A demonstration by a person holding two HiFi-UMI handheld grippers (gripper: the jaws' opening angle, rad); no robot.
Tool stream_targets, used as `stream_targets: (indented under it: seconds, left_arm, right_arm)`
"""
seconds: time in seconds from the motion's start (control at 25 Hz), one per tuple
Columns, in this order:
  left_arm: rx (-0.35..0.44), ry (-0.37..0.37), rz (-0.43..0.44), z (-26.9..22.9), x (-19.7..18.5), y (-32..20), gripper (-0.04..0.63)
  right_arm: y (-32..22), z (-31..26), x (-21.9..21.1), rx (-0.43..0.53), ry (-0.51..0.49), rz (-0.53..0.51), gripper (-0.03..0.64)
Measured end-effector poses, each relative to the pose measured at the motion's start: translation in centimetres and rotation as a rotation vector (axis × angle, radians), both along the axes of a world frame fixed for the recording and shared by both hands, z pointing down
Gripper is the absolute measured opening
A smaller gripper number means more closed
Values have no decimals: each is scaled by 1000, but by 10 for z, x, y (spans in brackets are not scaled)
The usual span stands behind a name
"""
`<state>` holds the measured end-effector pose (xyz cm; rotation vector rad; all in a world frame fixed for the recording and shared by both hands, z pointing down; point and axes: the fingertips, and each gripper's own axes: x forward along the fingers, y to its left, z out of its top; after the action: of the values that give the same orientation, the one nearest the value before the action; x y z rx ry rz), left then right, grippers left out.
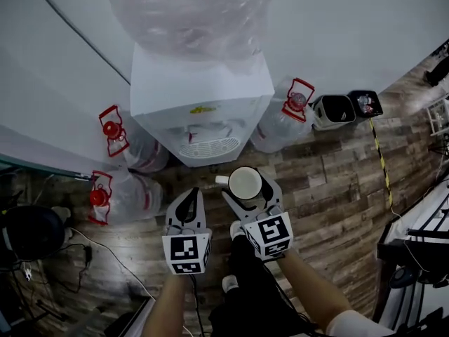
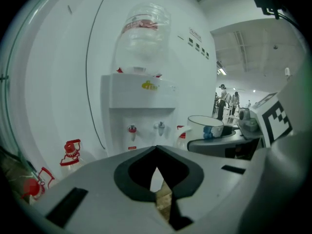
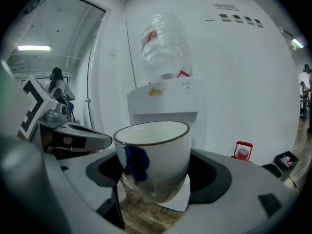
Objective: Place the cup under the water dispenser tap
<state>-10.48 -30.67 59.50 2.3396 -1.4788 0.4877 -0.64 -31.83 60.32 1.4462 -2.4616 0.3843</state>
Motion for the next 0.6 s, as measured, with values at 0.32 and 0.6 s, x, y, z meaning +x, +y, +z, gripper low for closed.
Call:
stream_targets:
  seconds: [0.32, 0.6]
  left_arm:
    - [-2, 4, -13, 57, 4, -28, 50]
    - [3, 8, -15, 98, 5, -54, 51]
  right_arm:
    - [-32, 65, -2, -5, 8, 3, 368]
    - [-66, 110, -10, 17, 19, -31, 368]
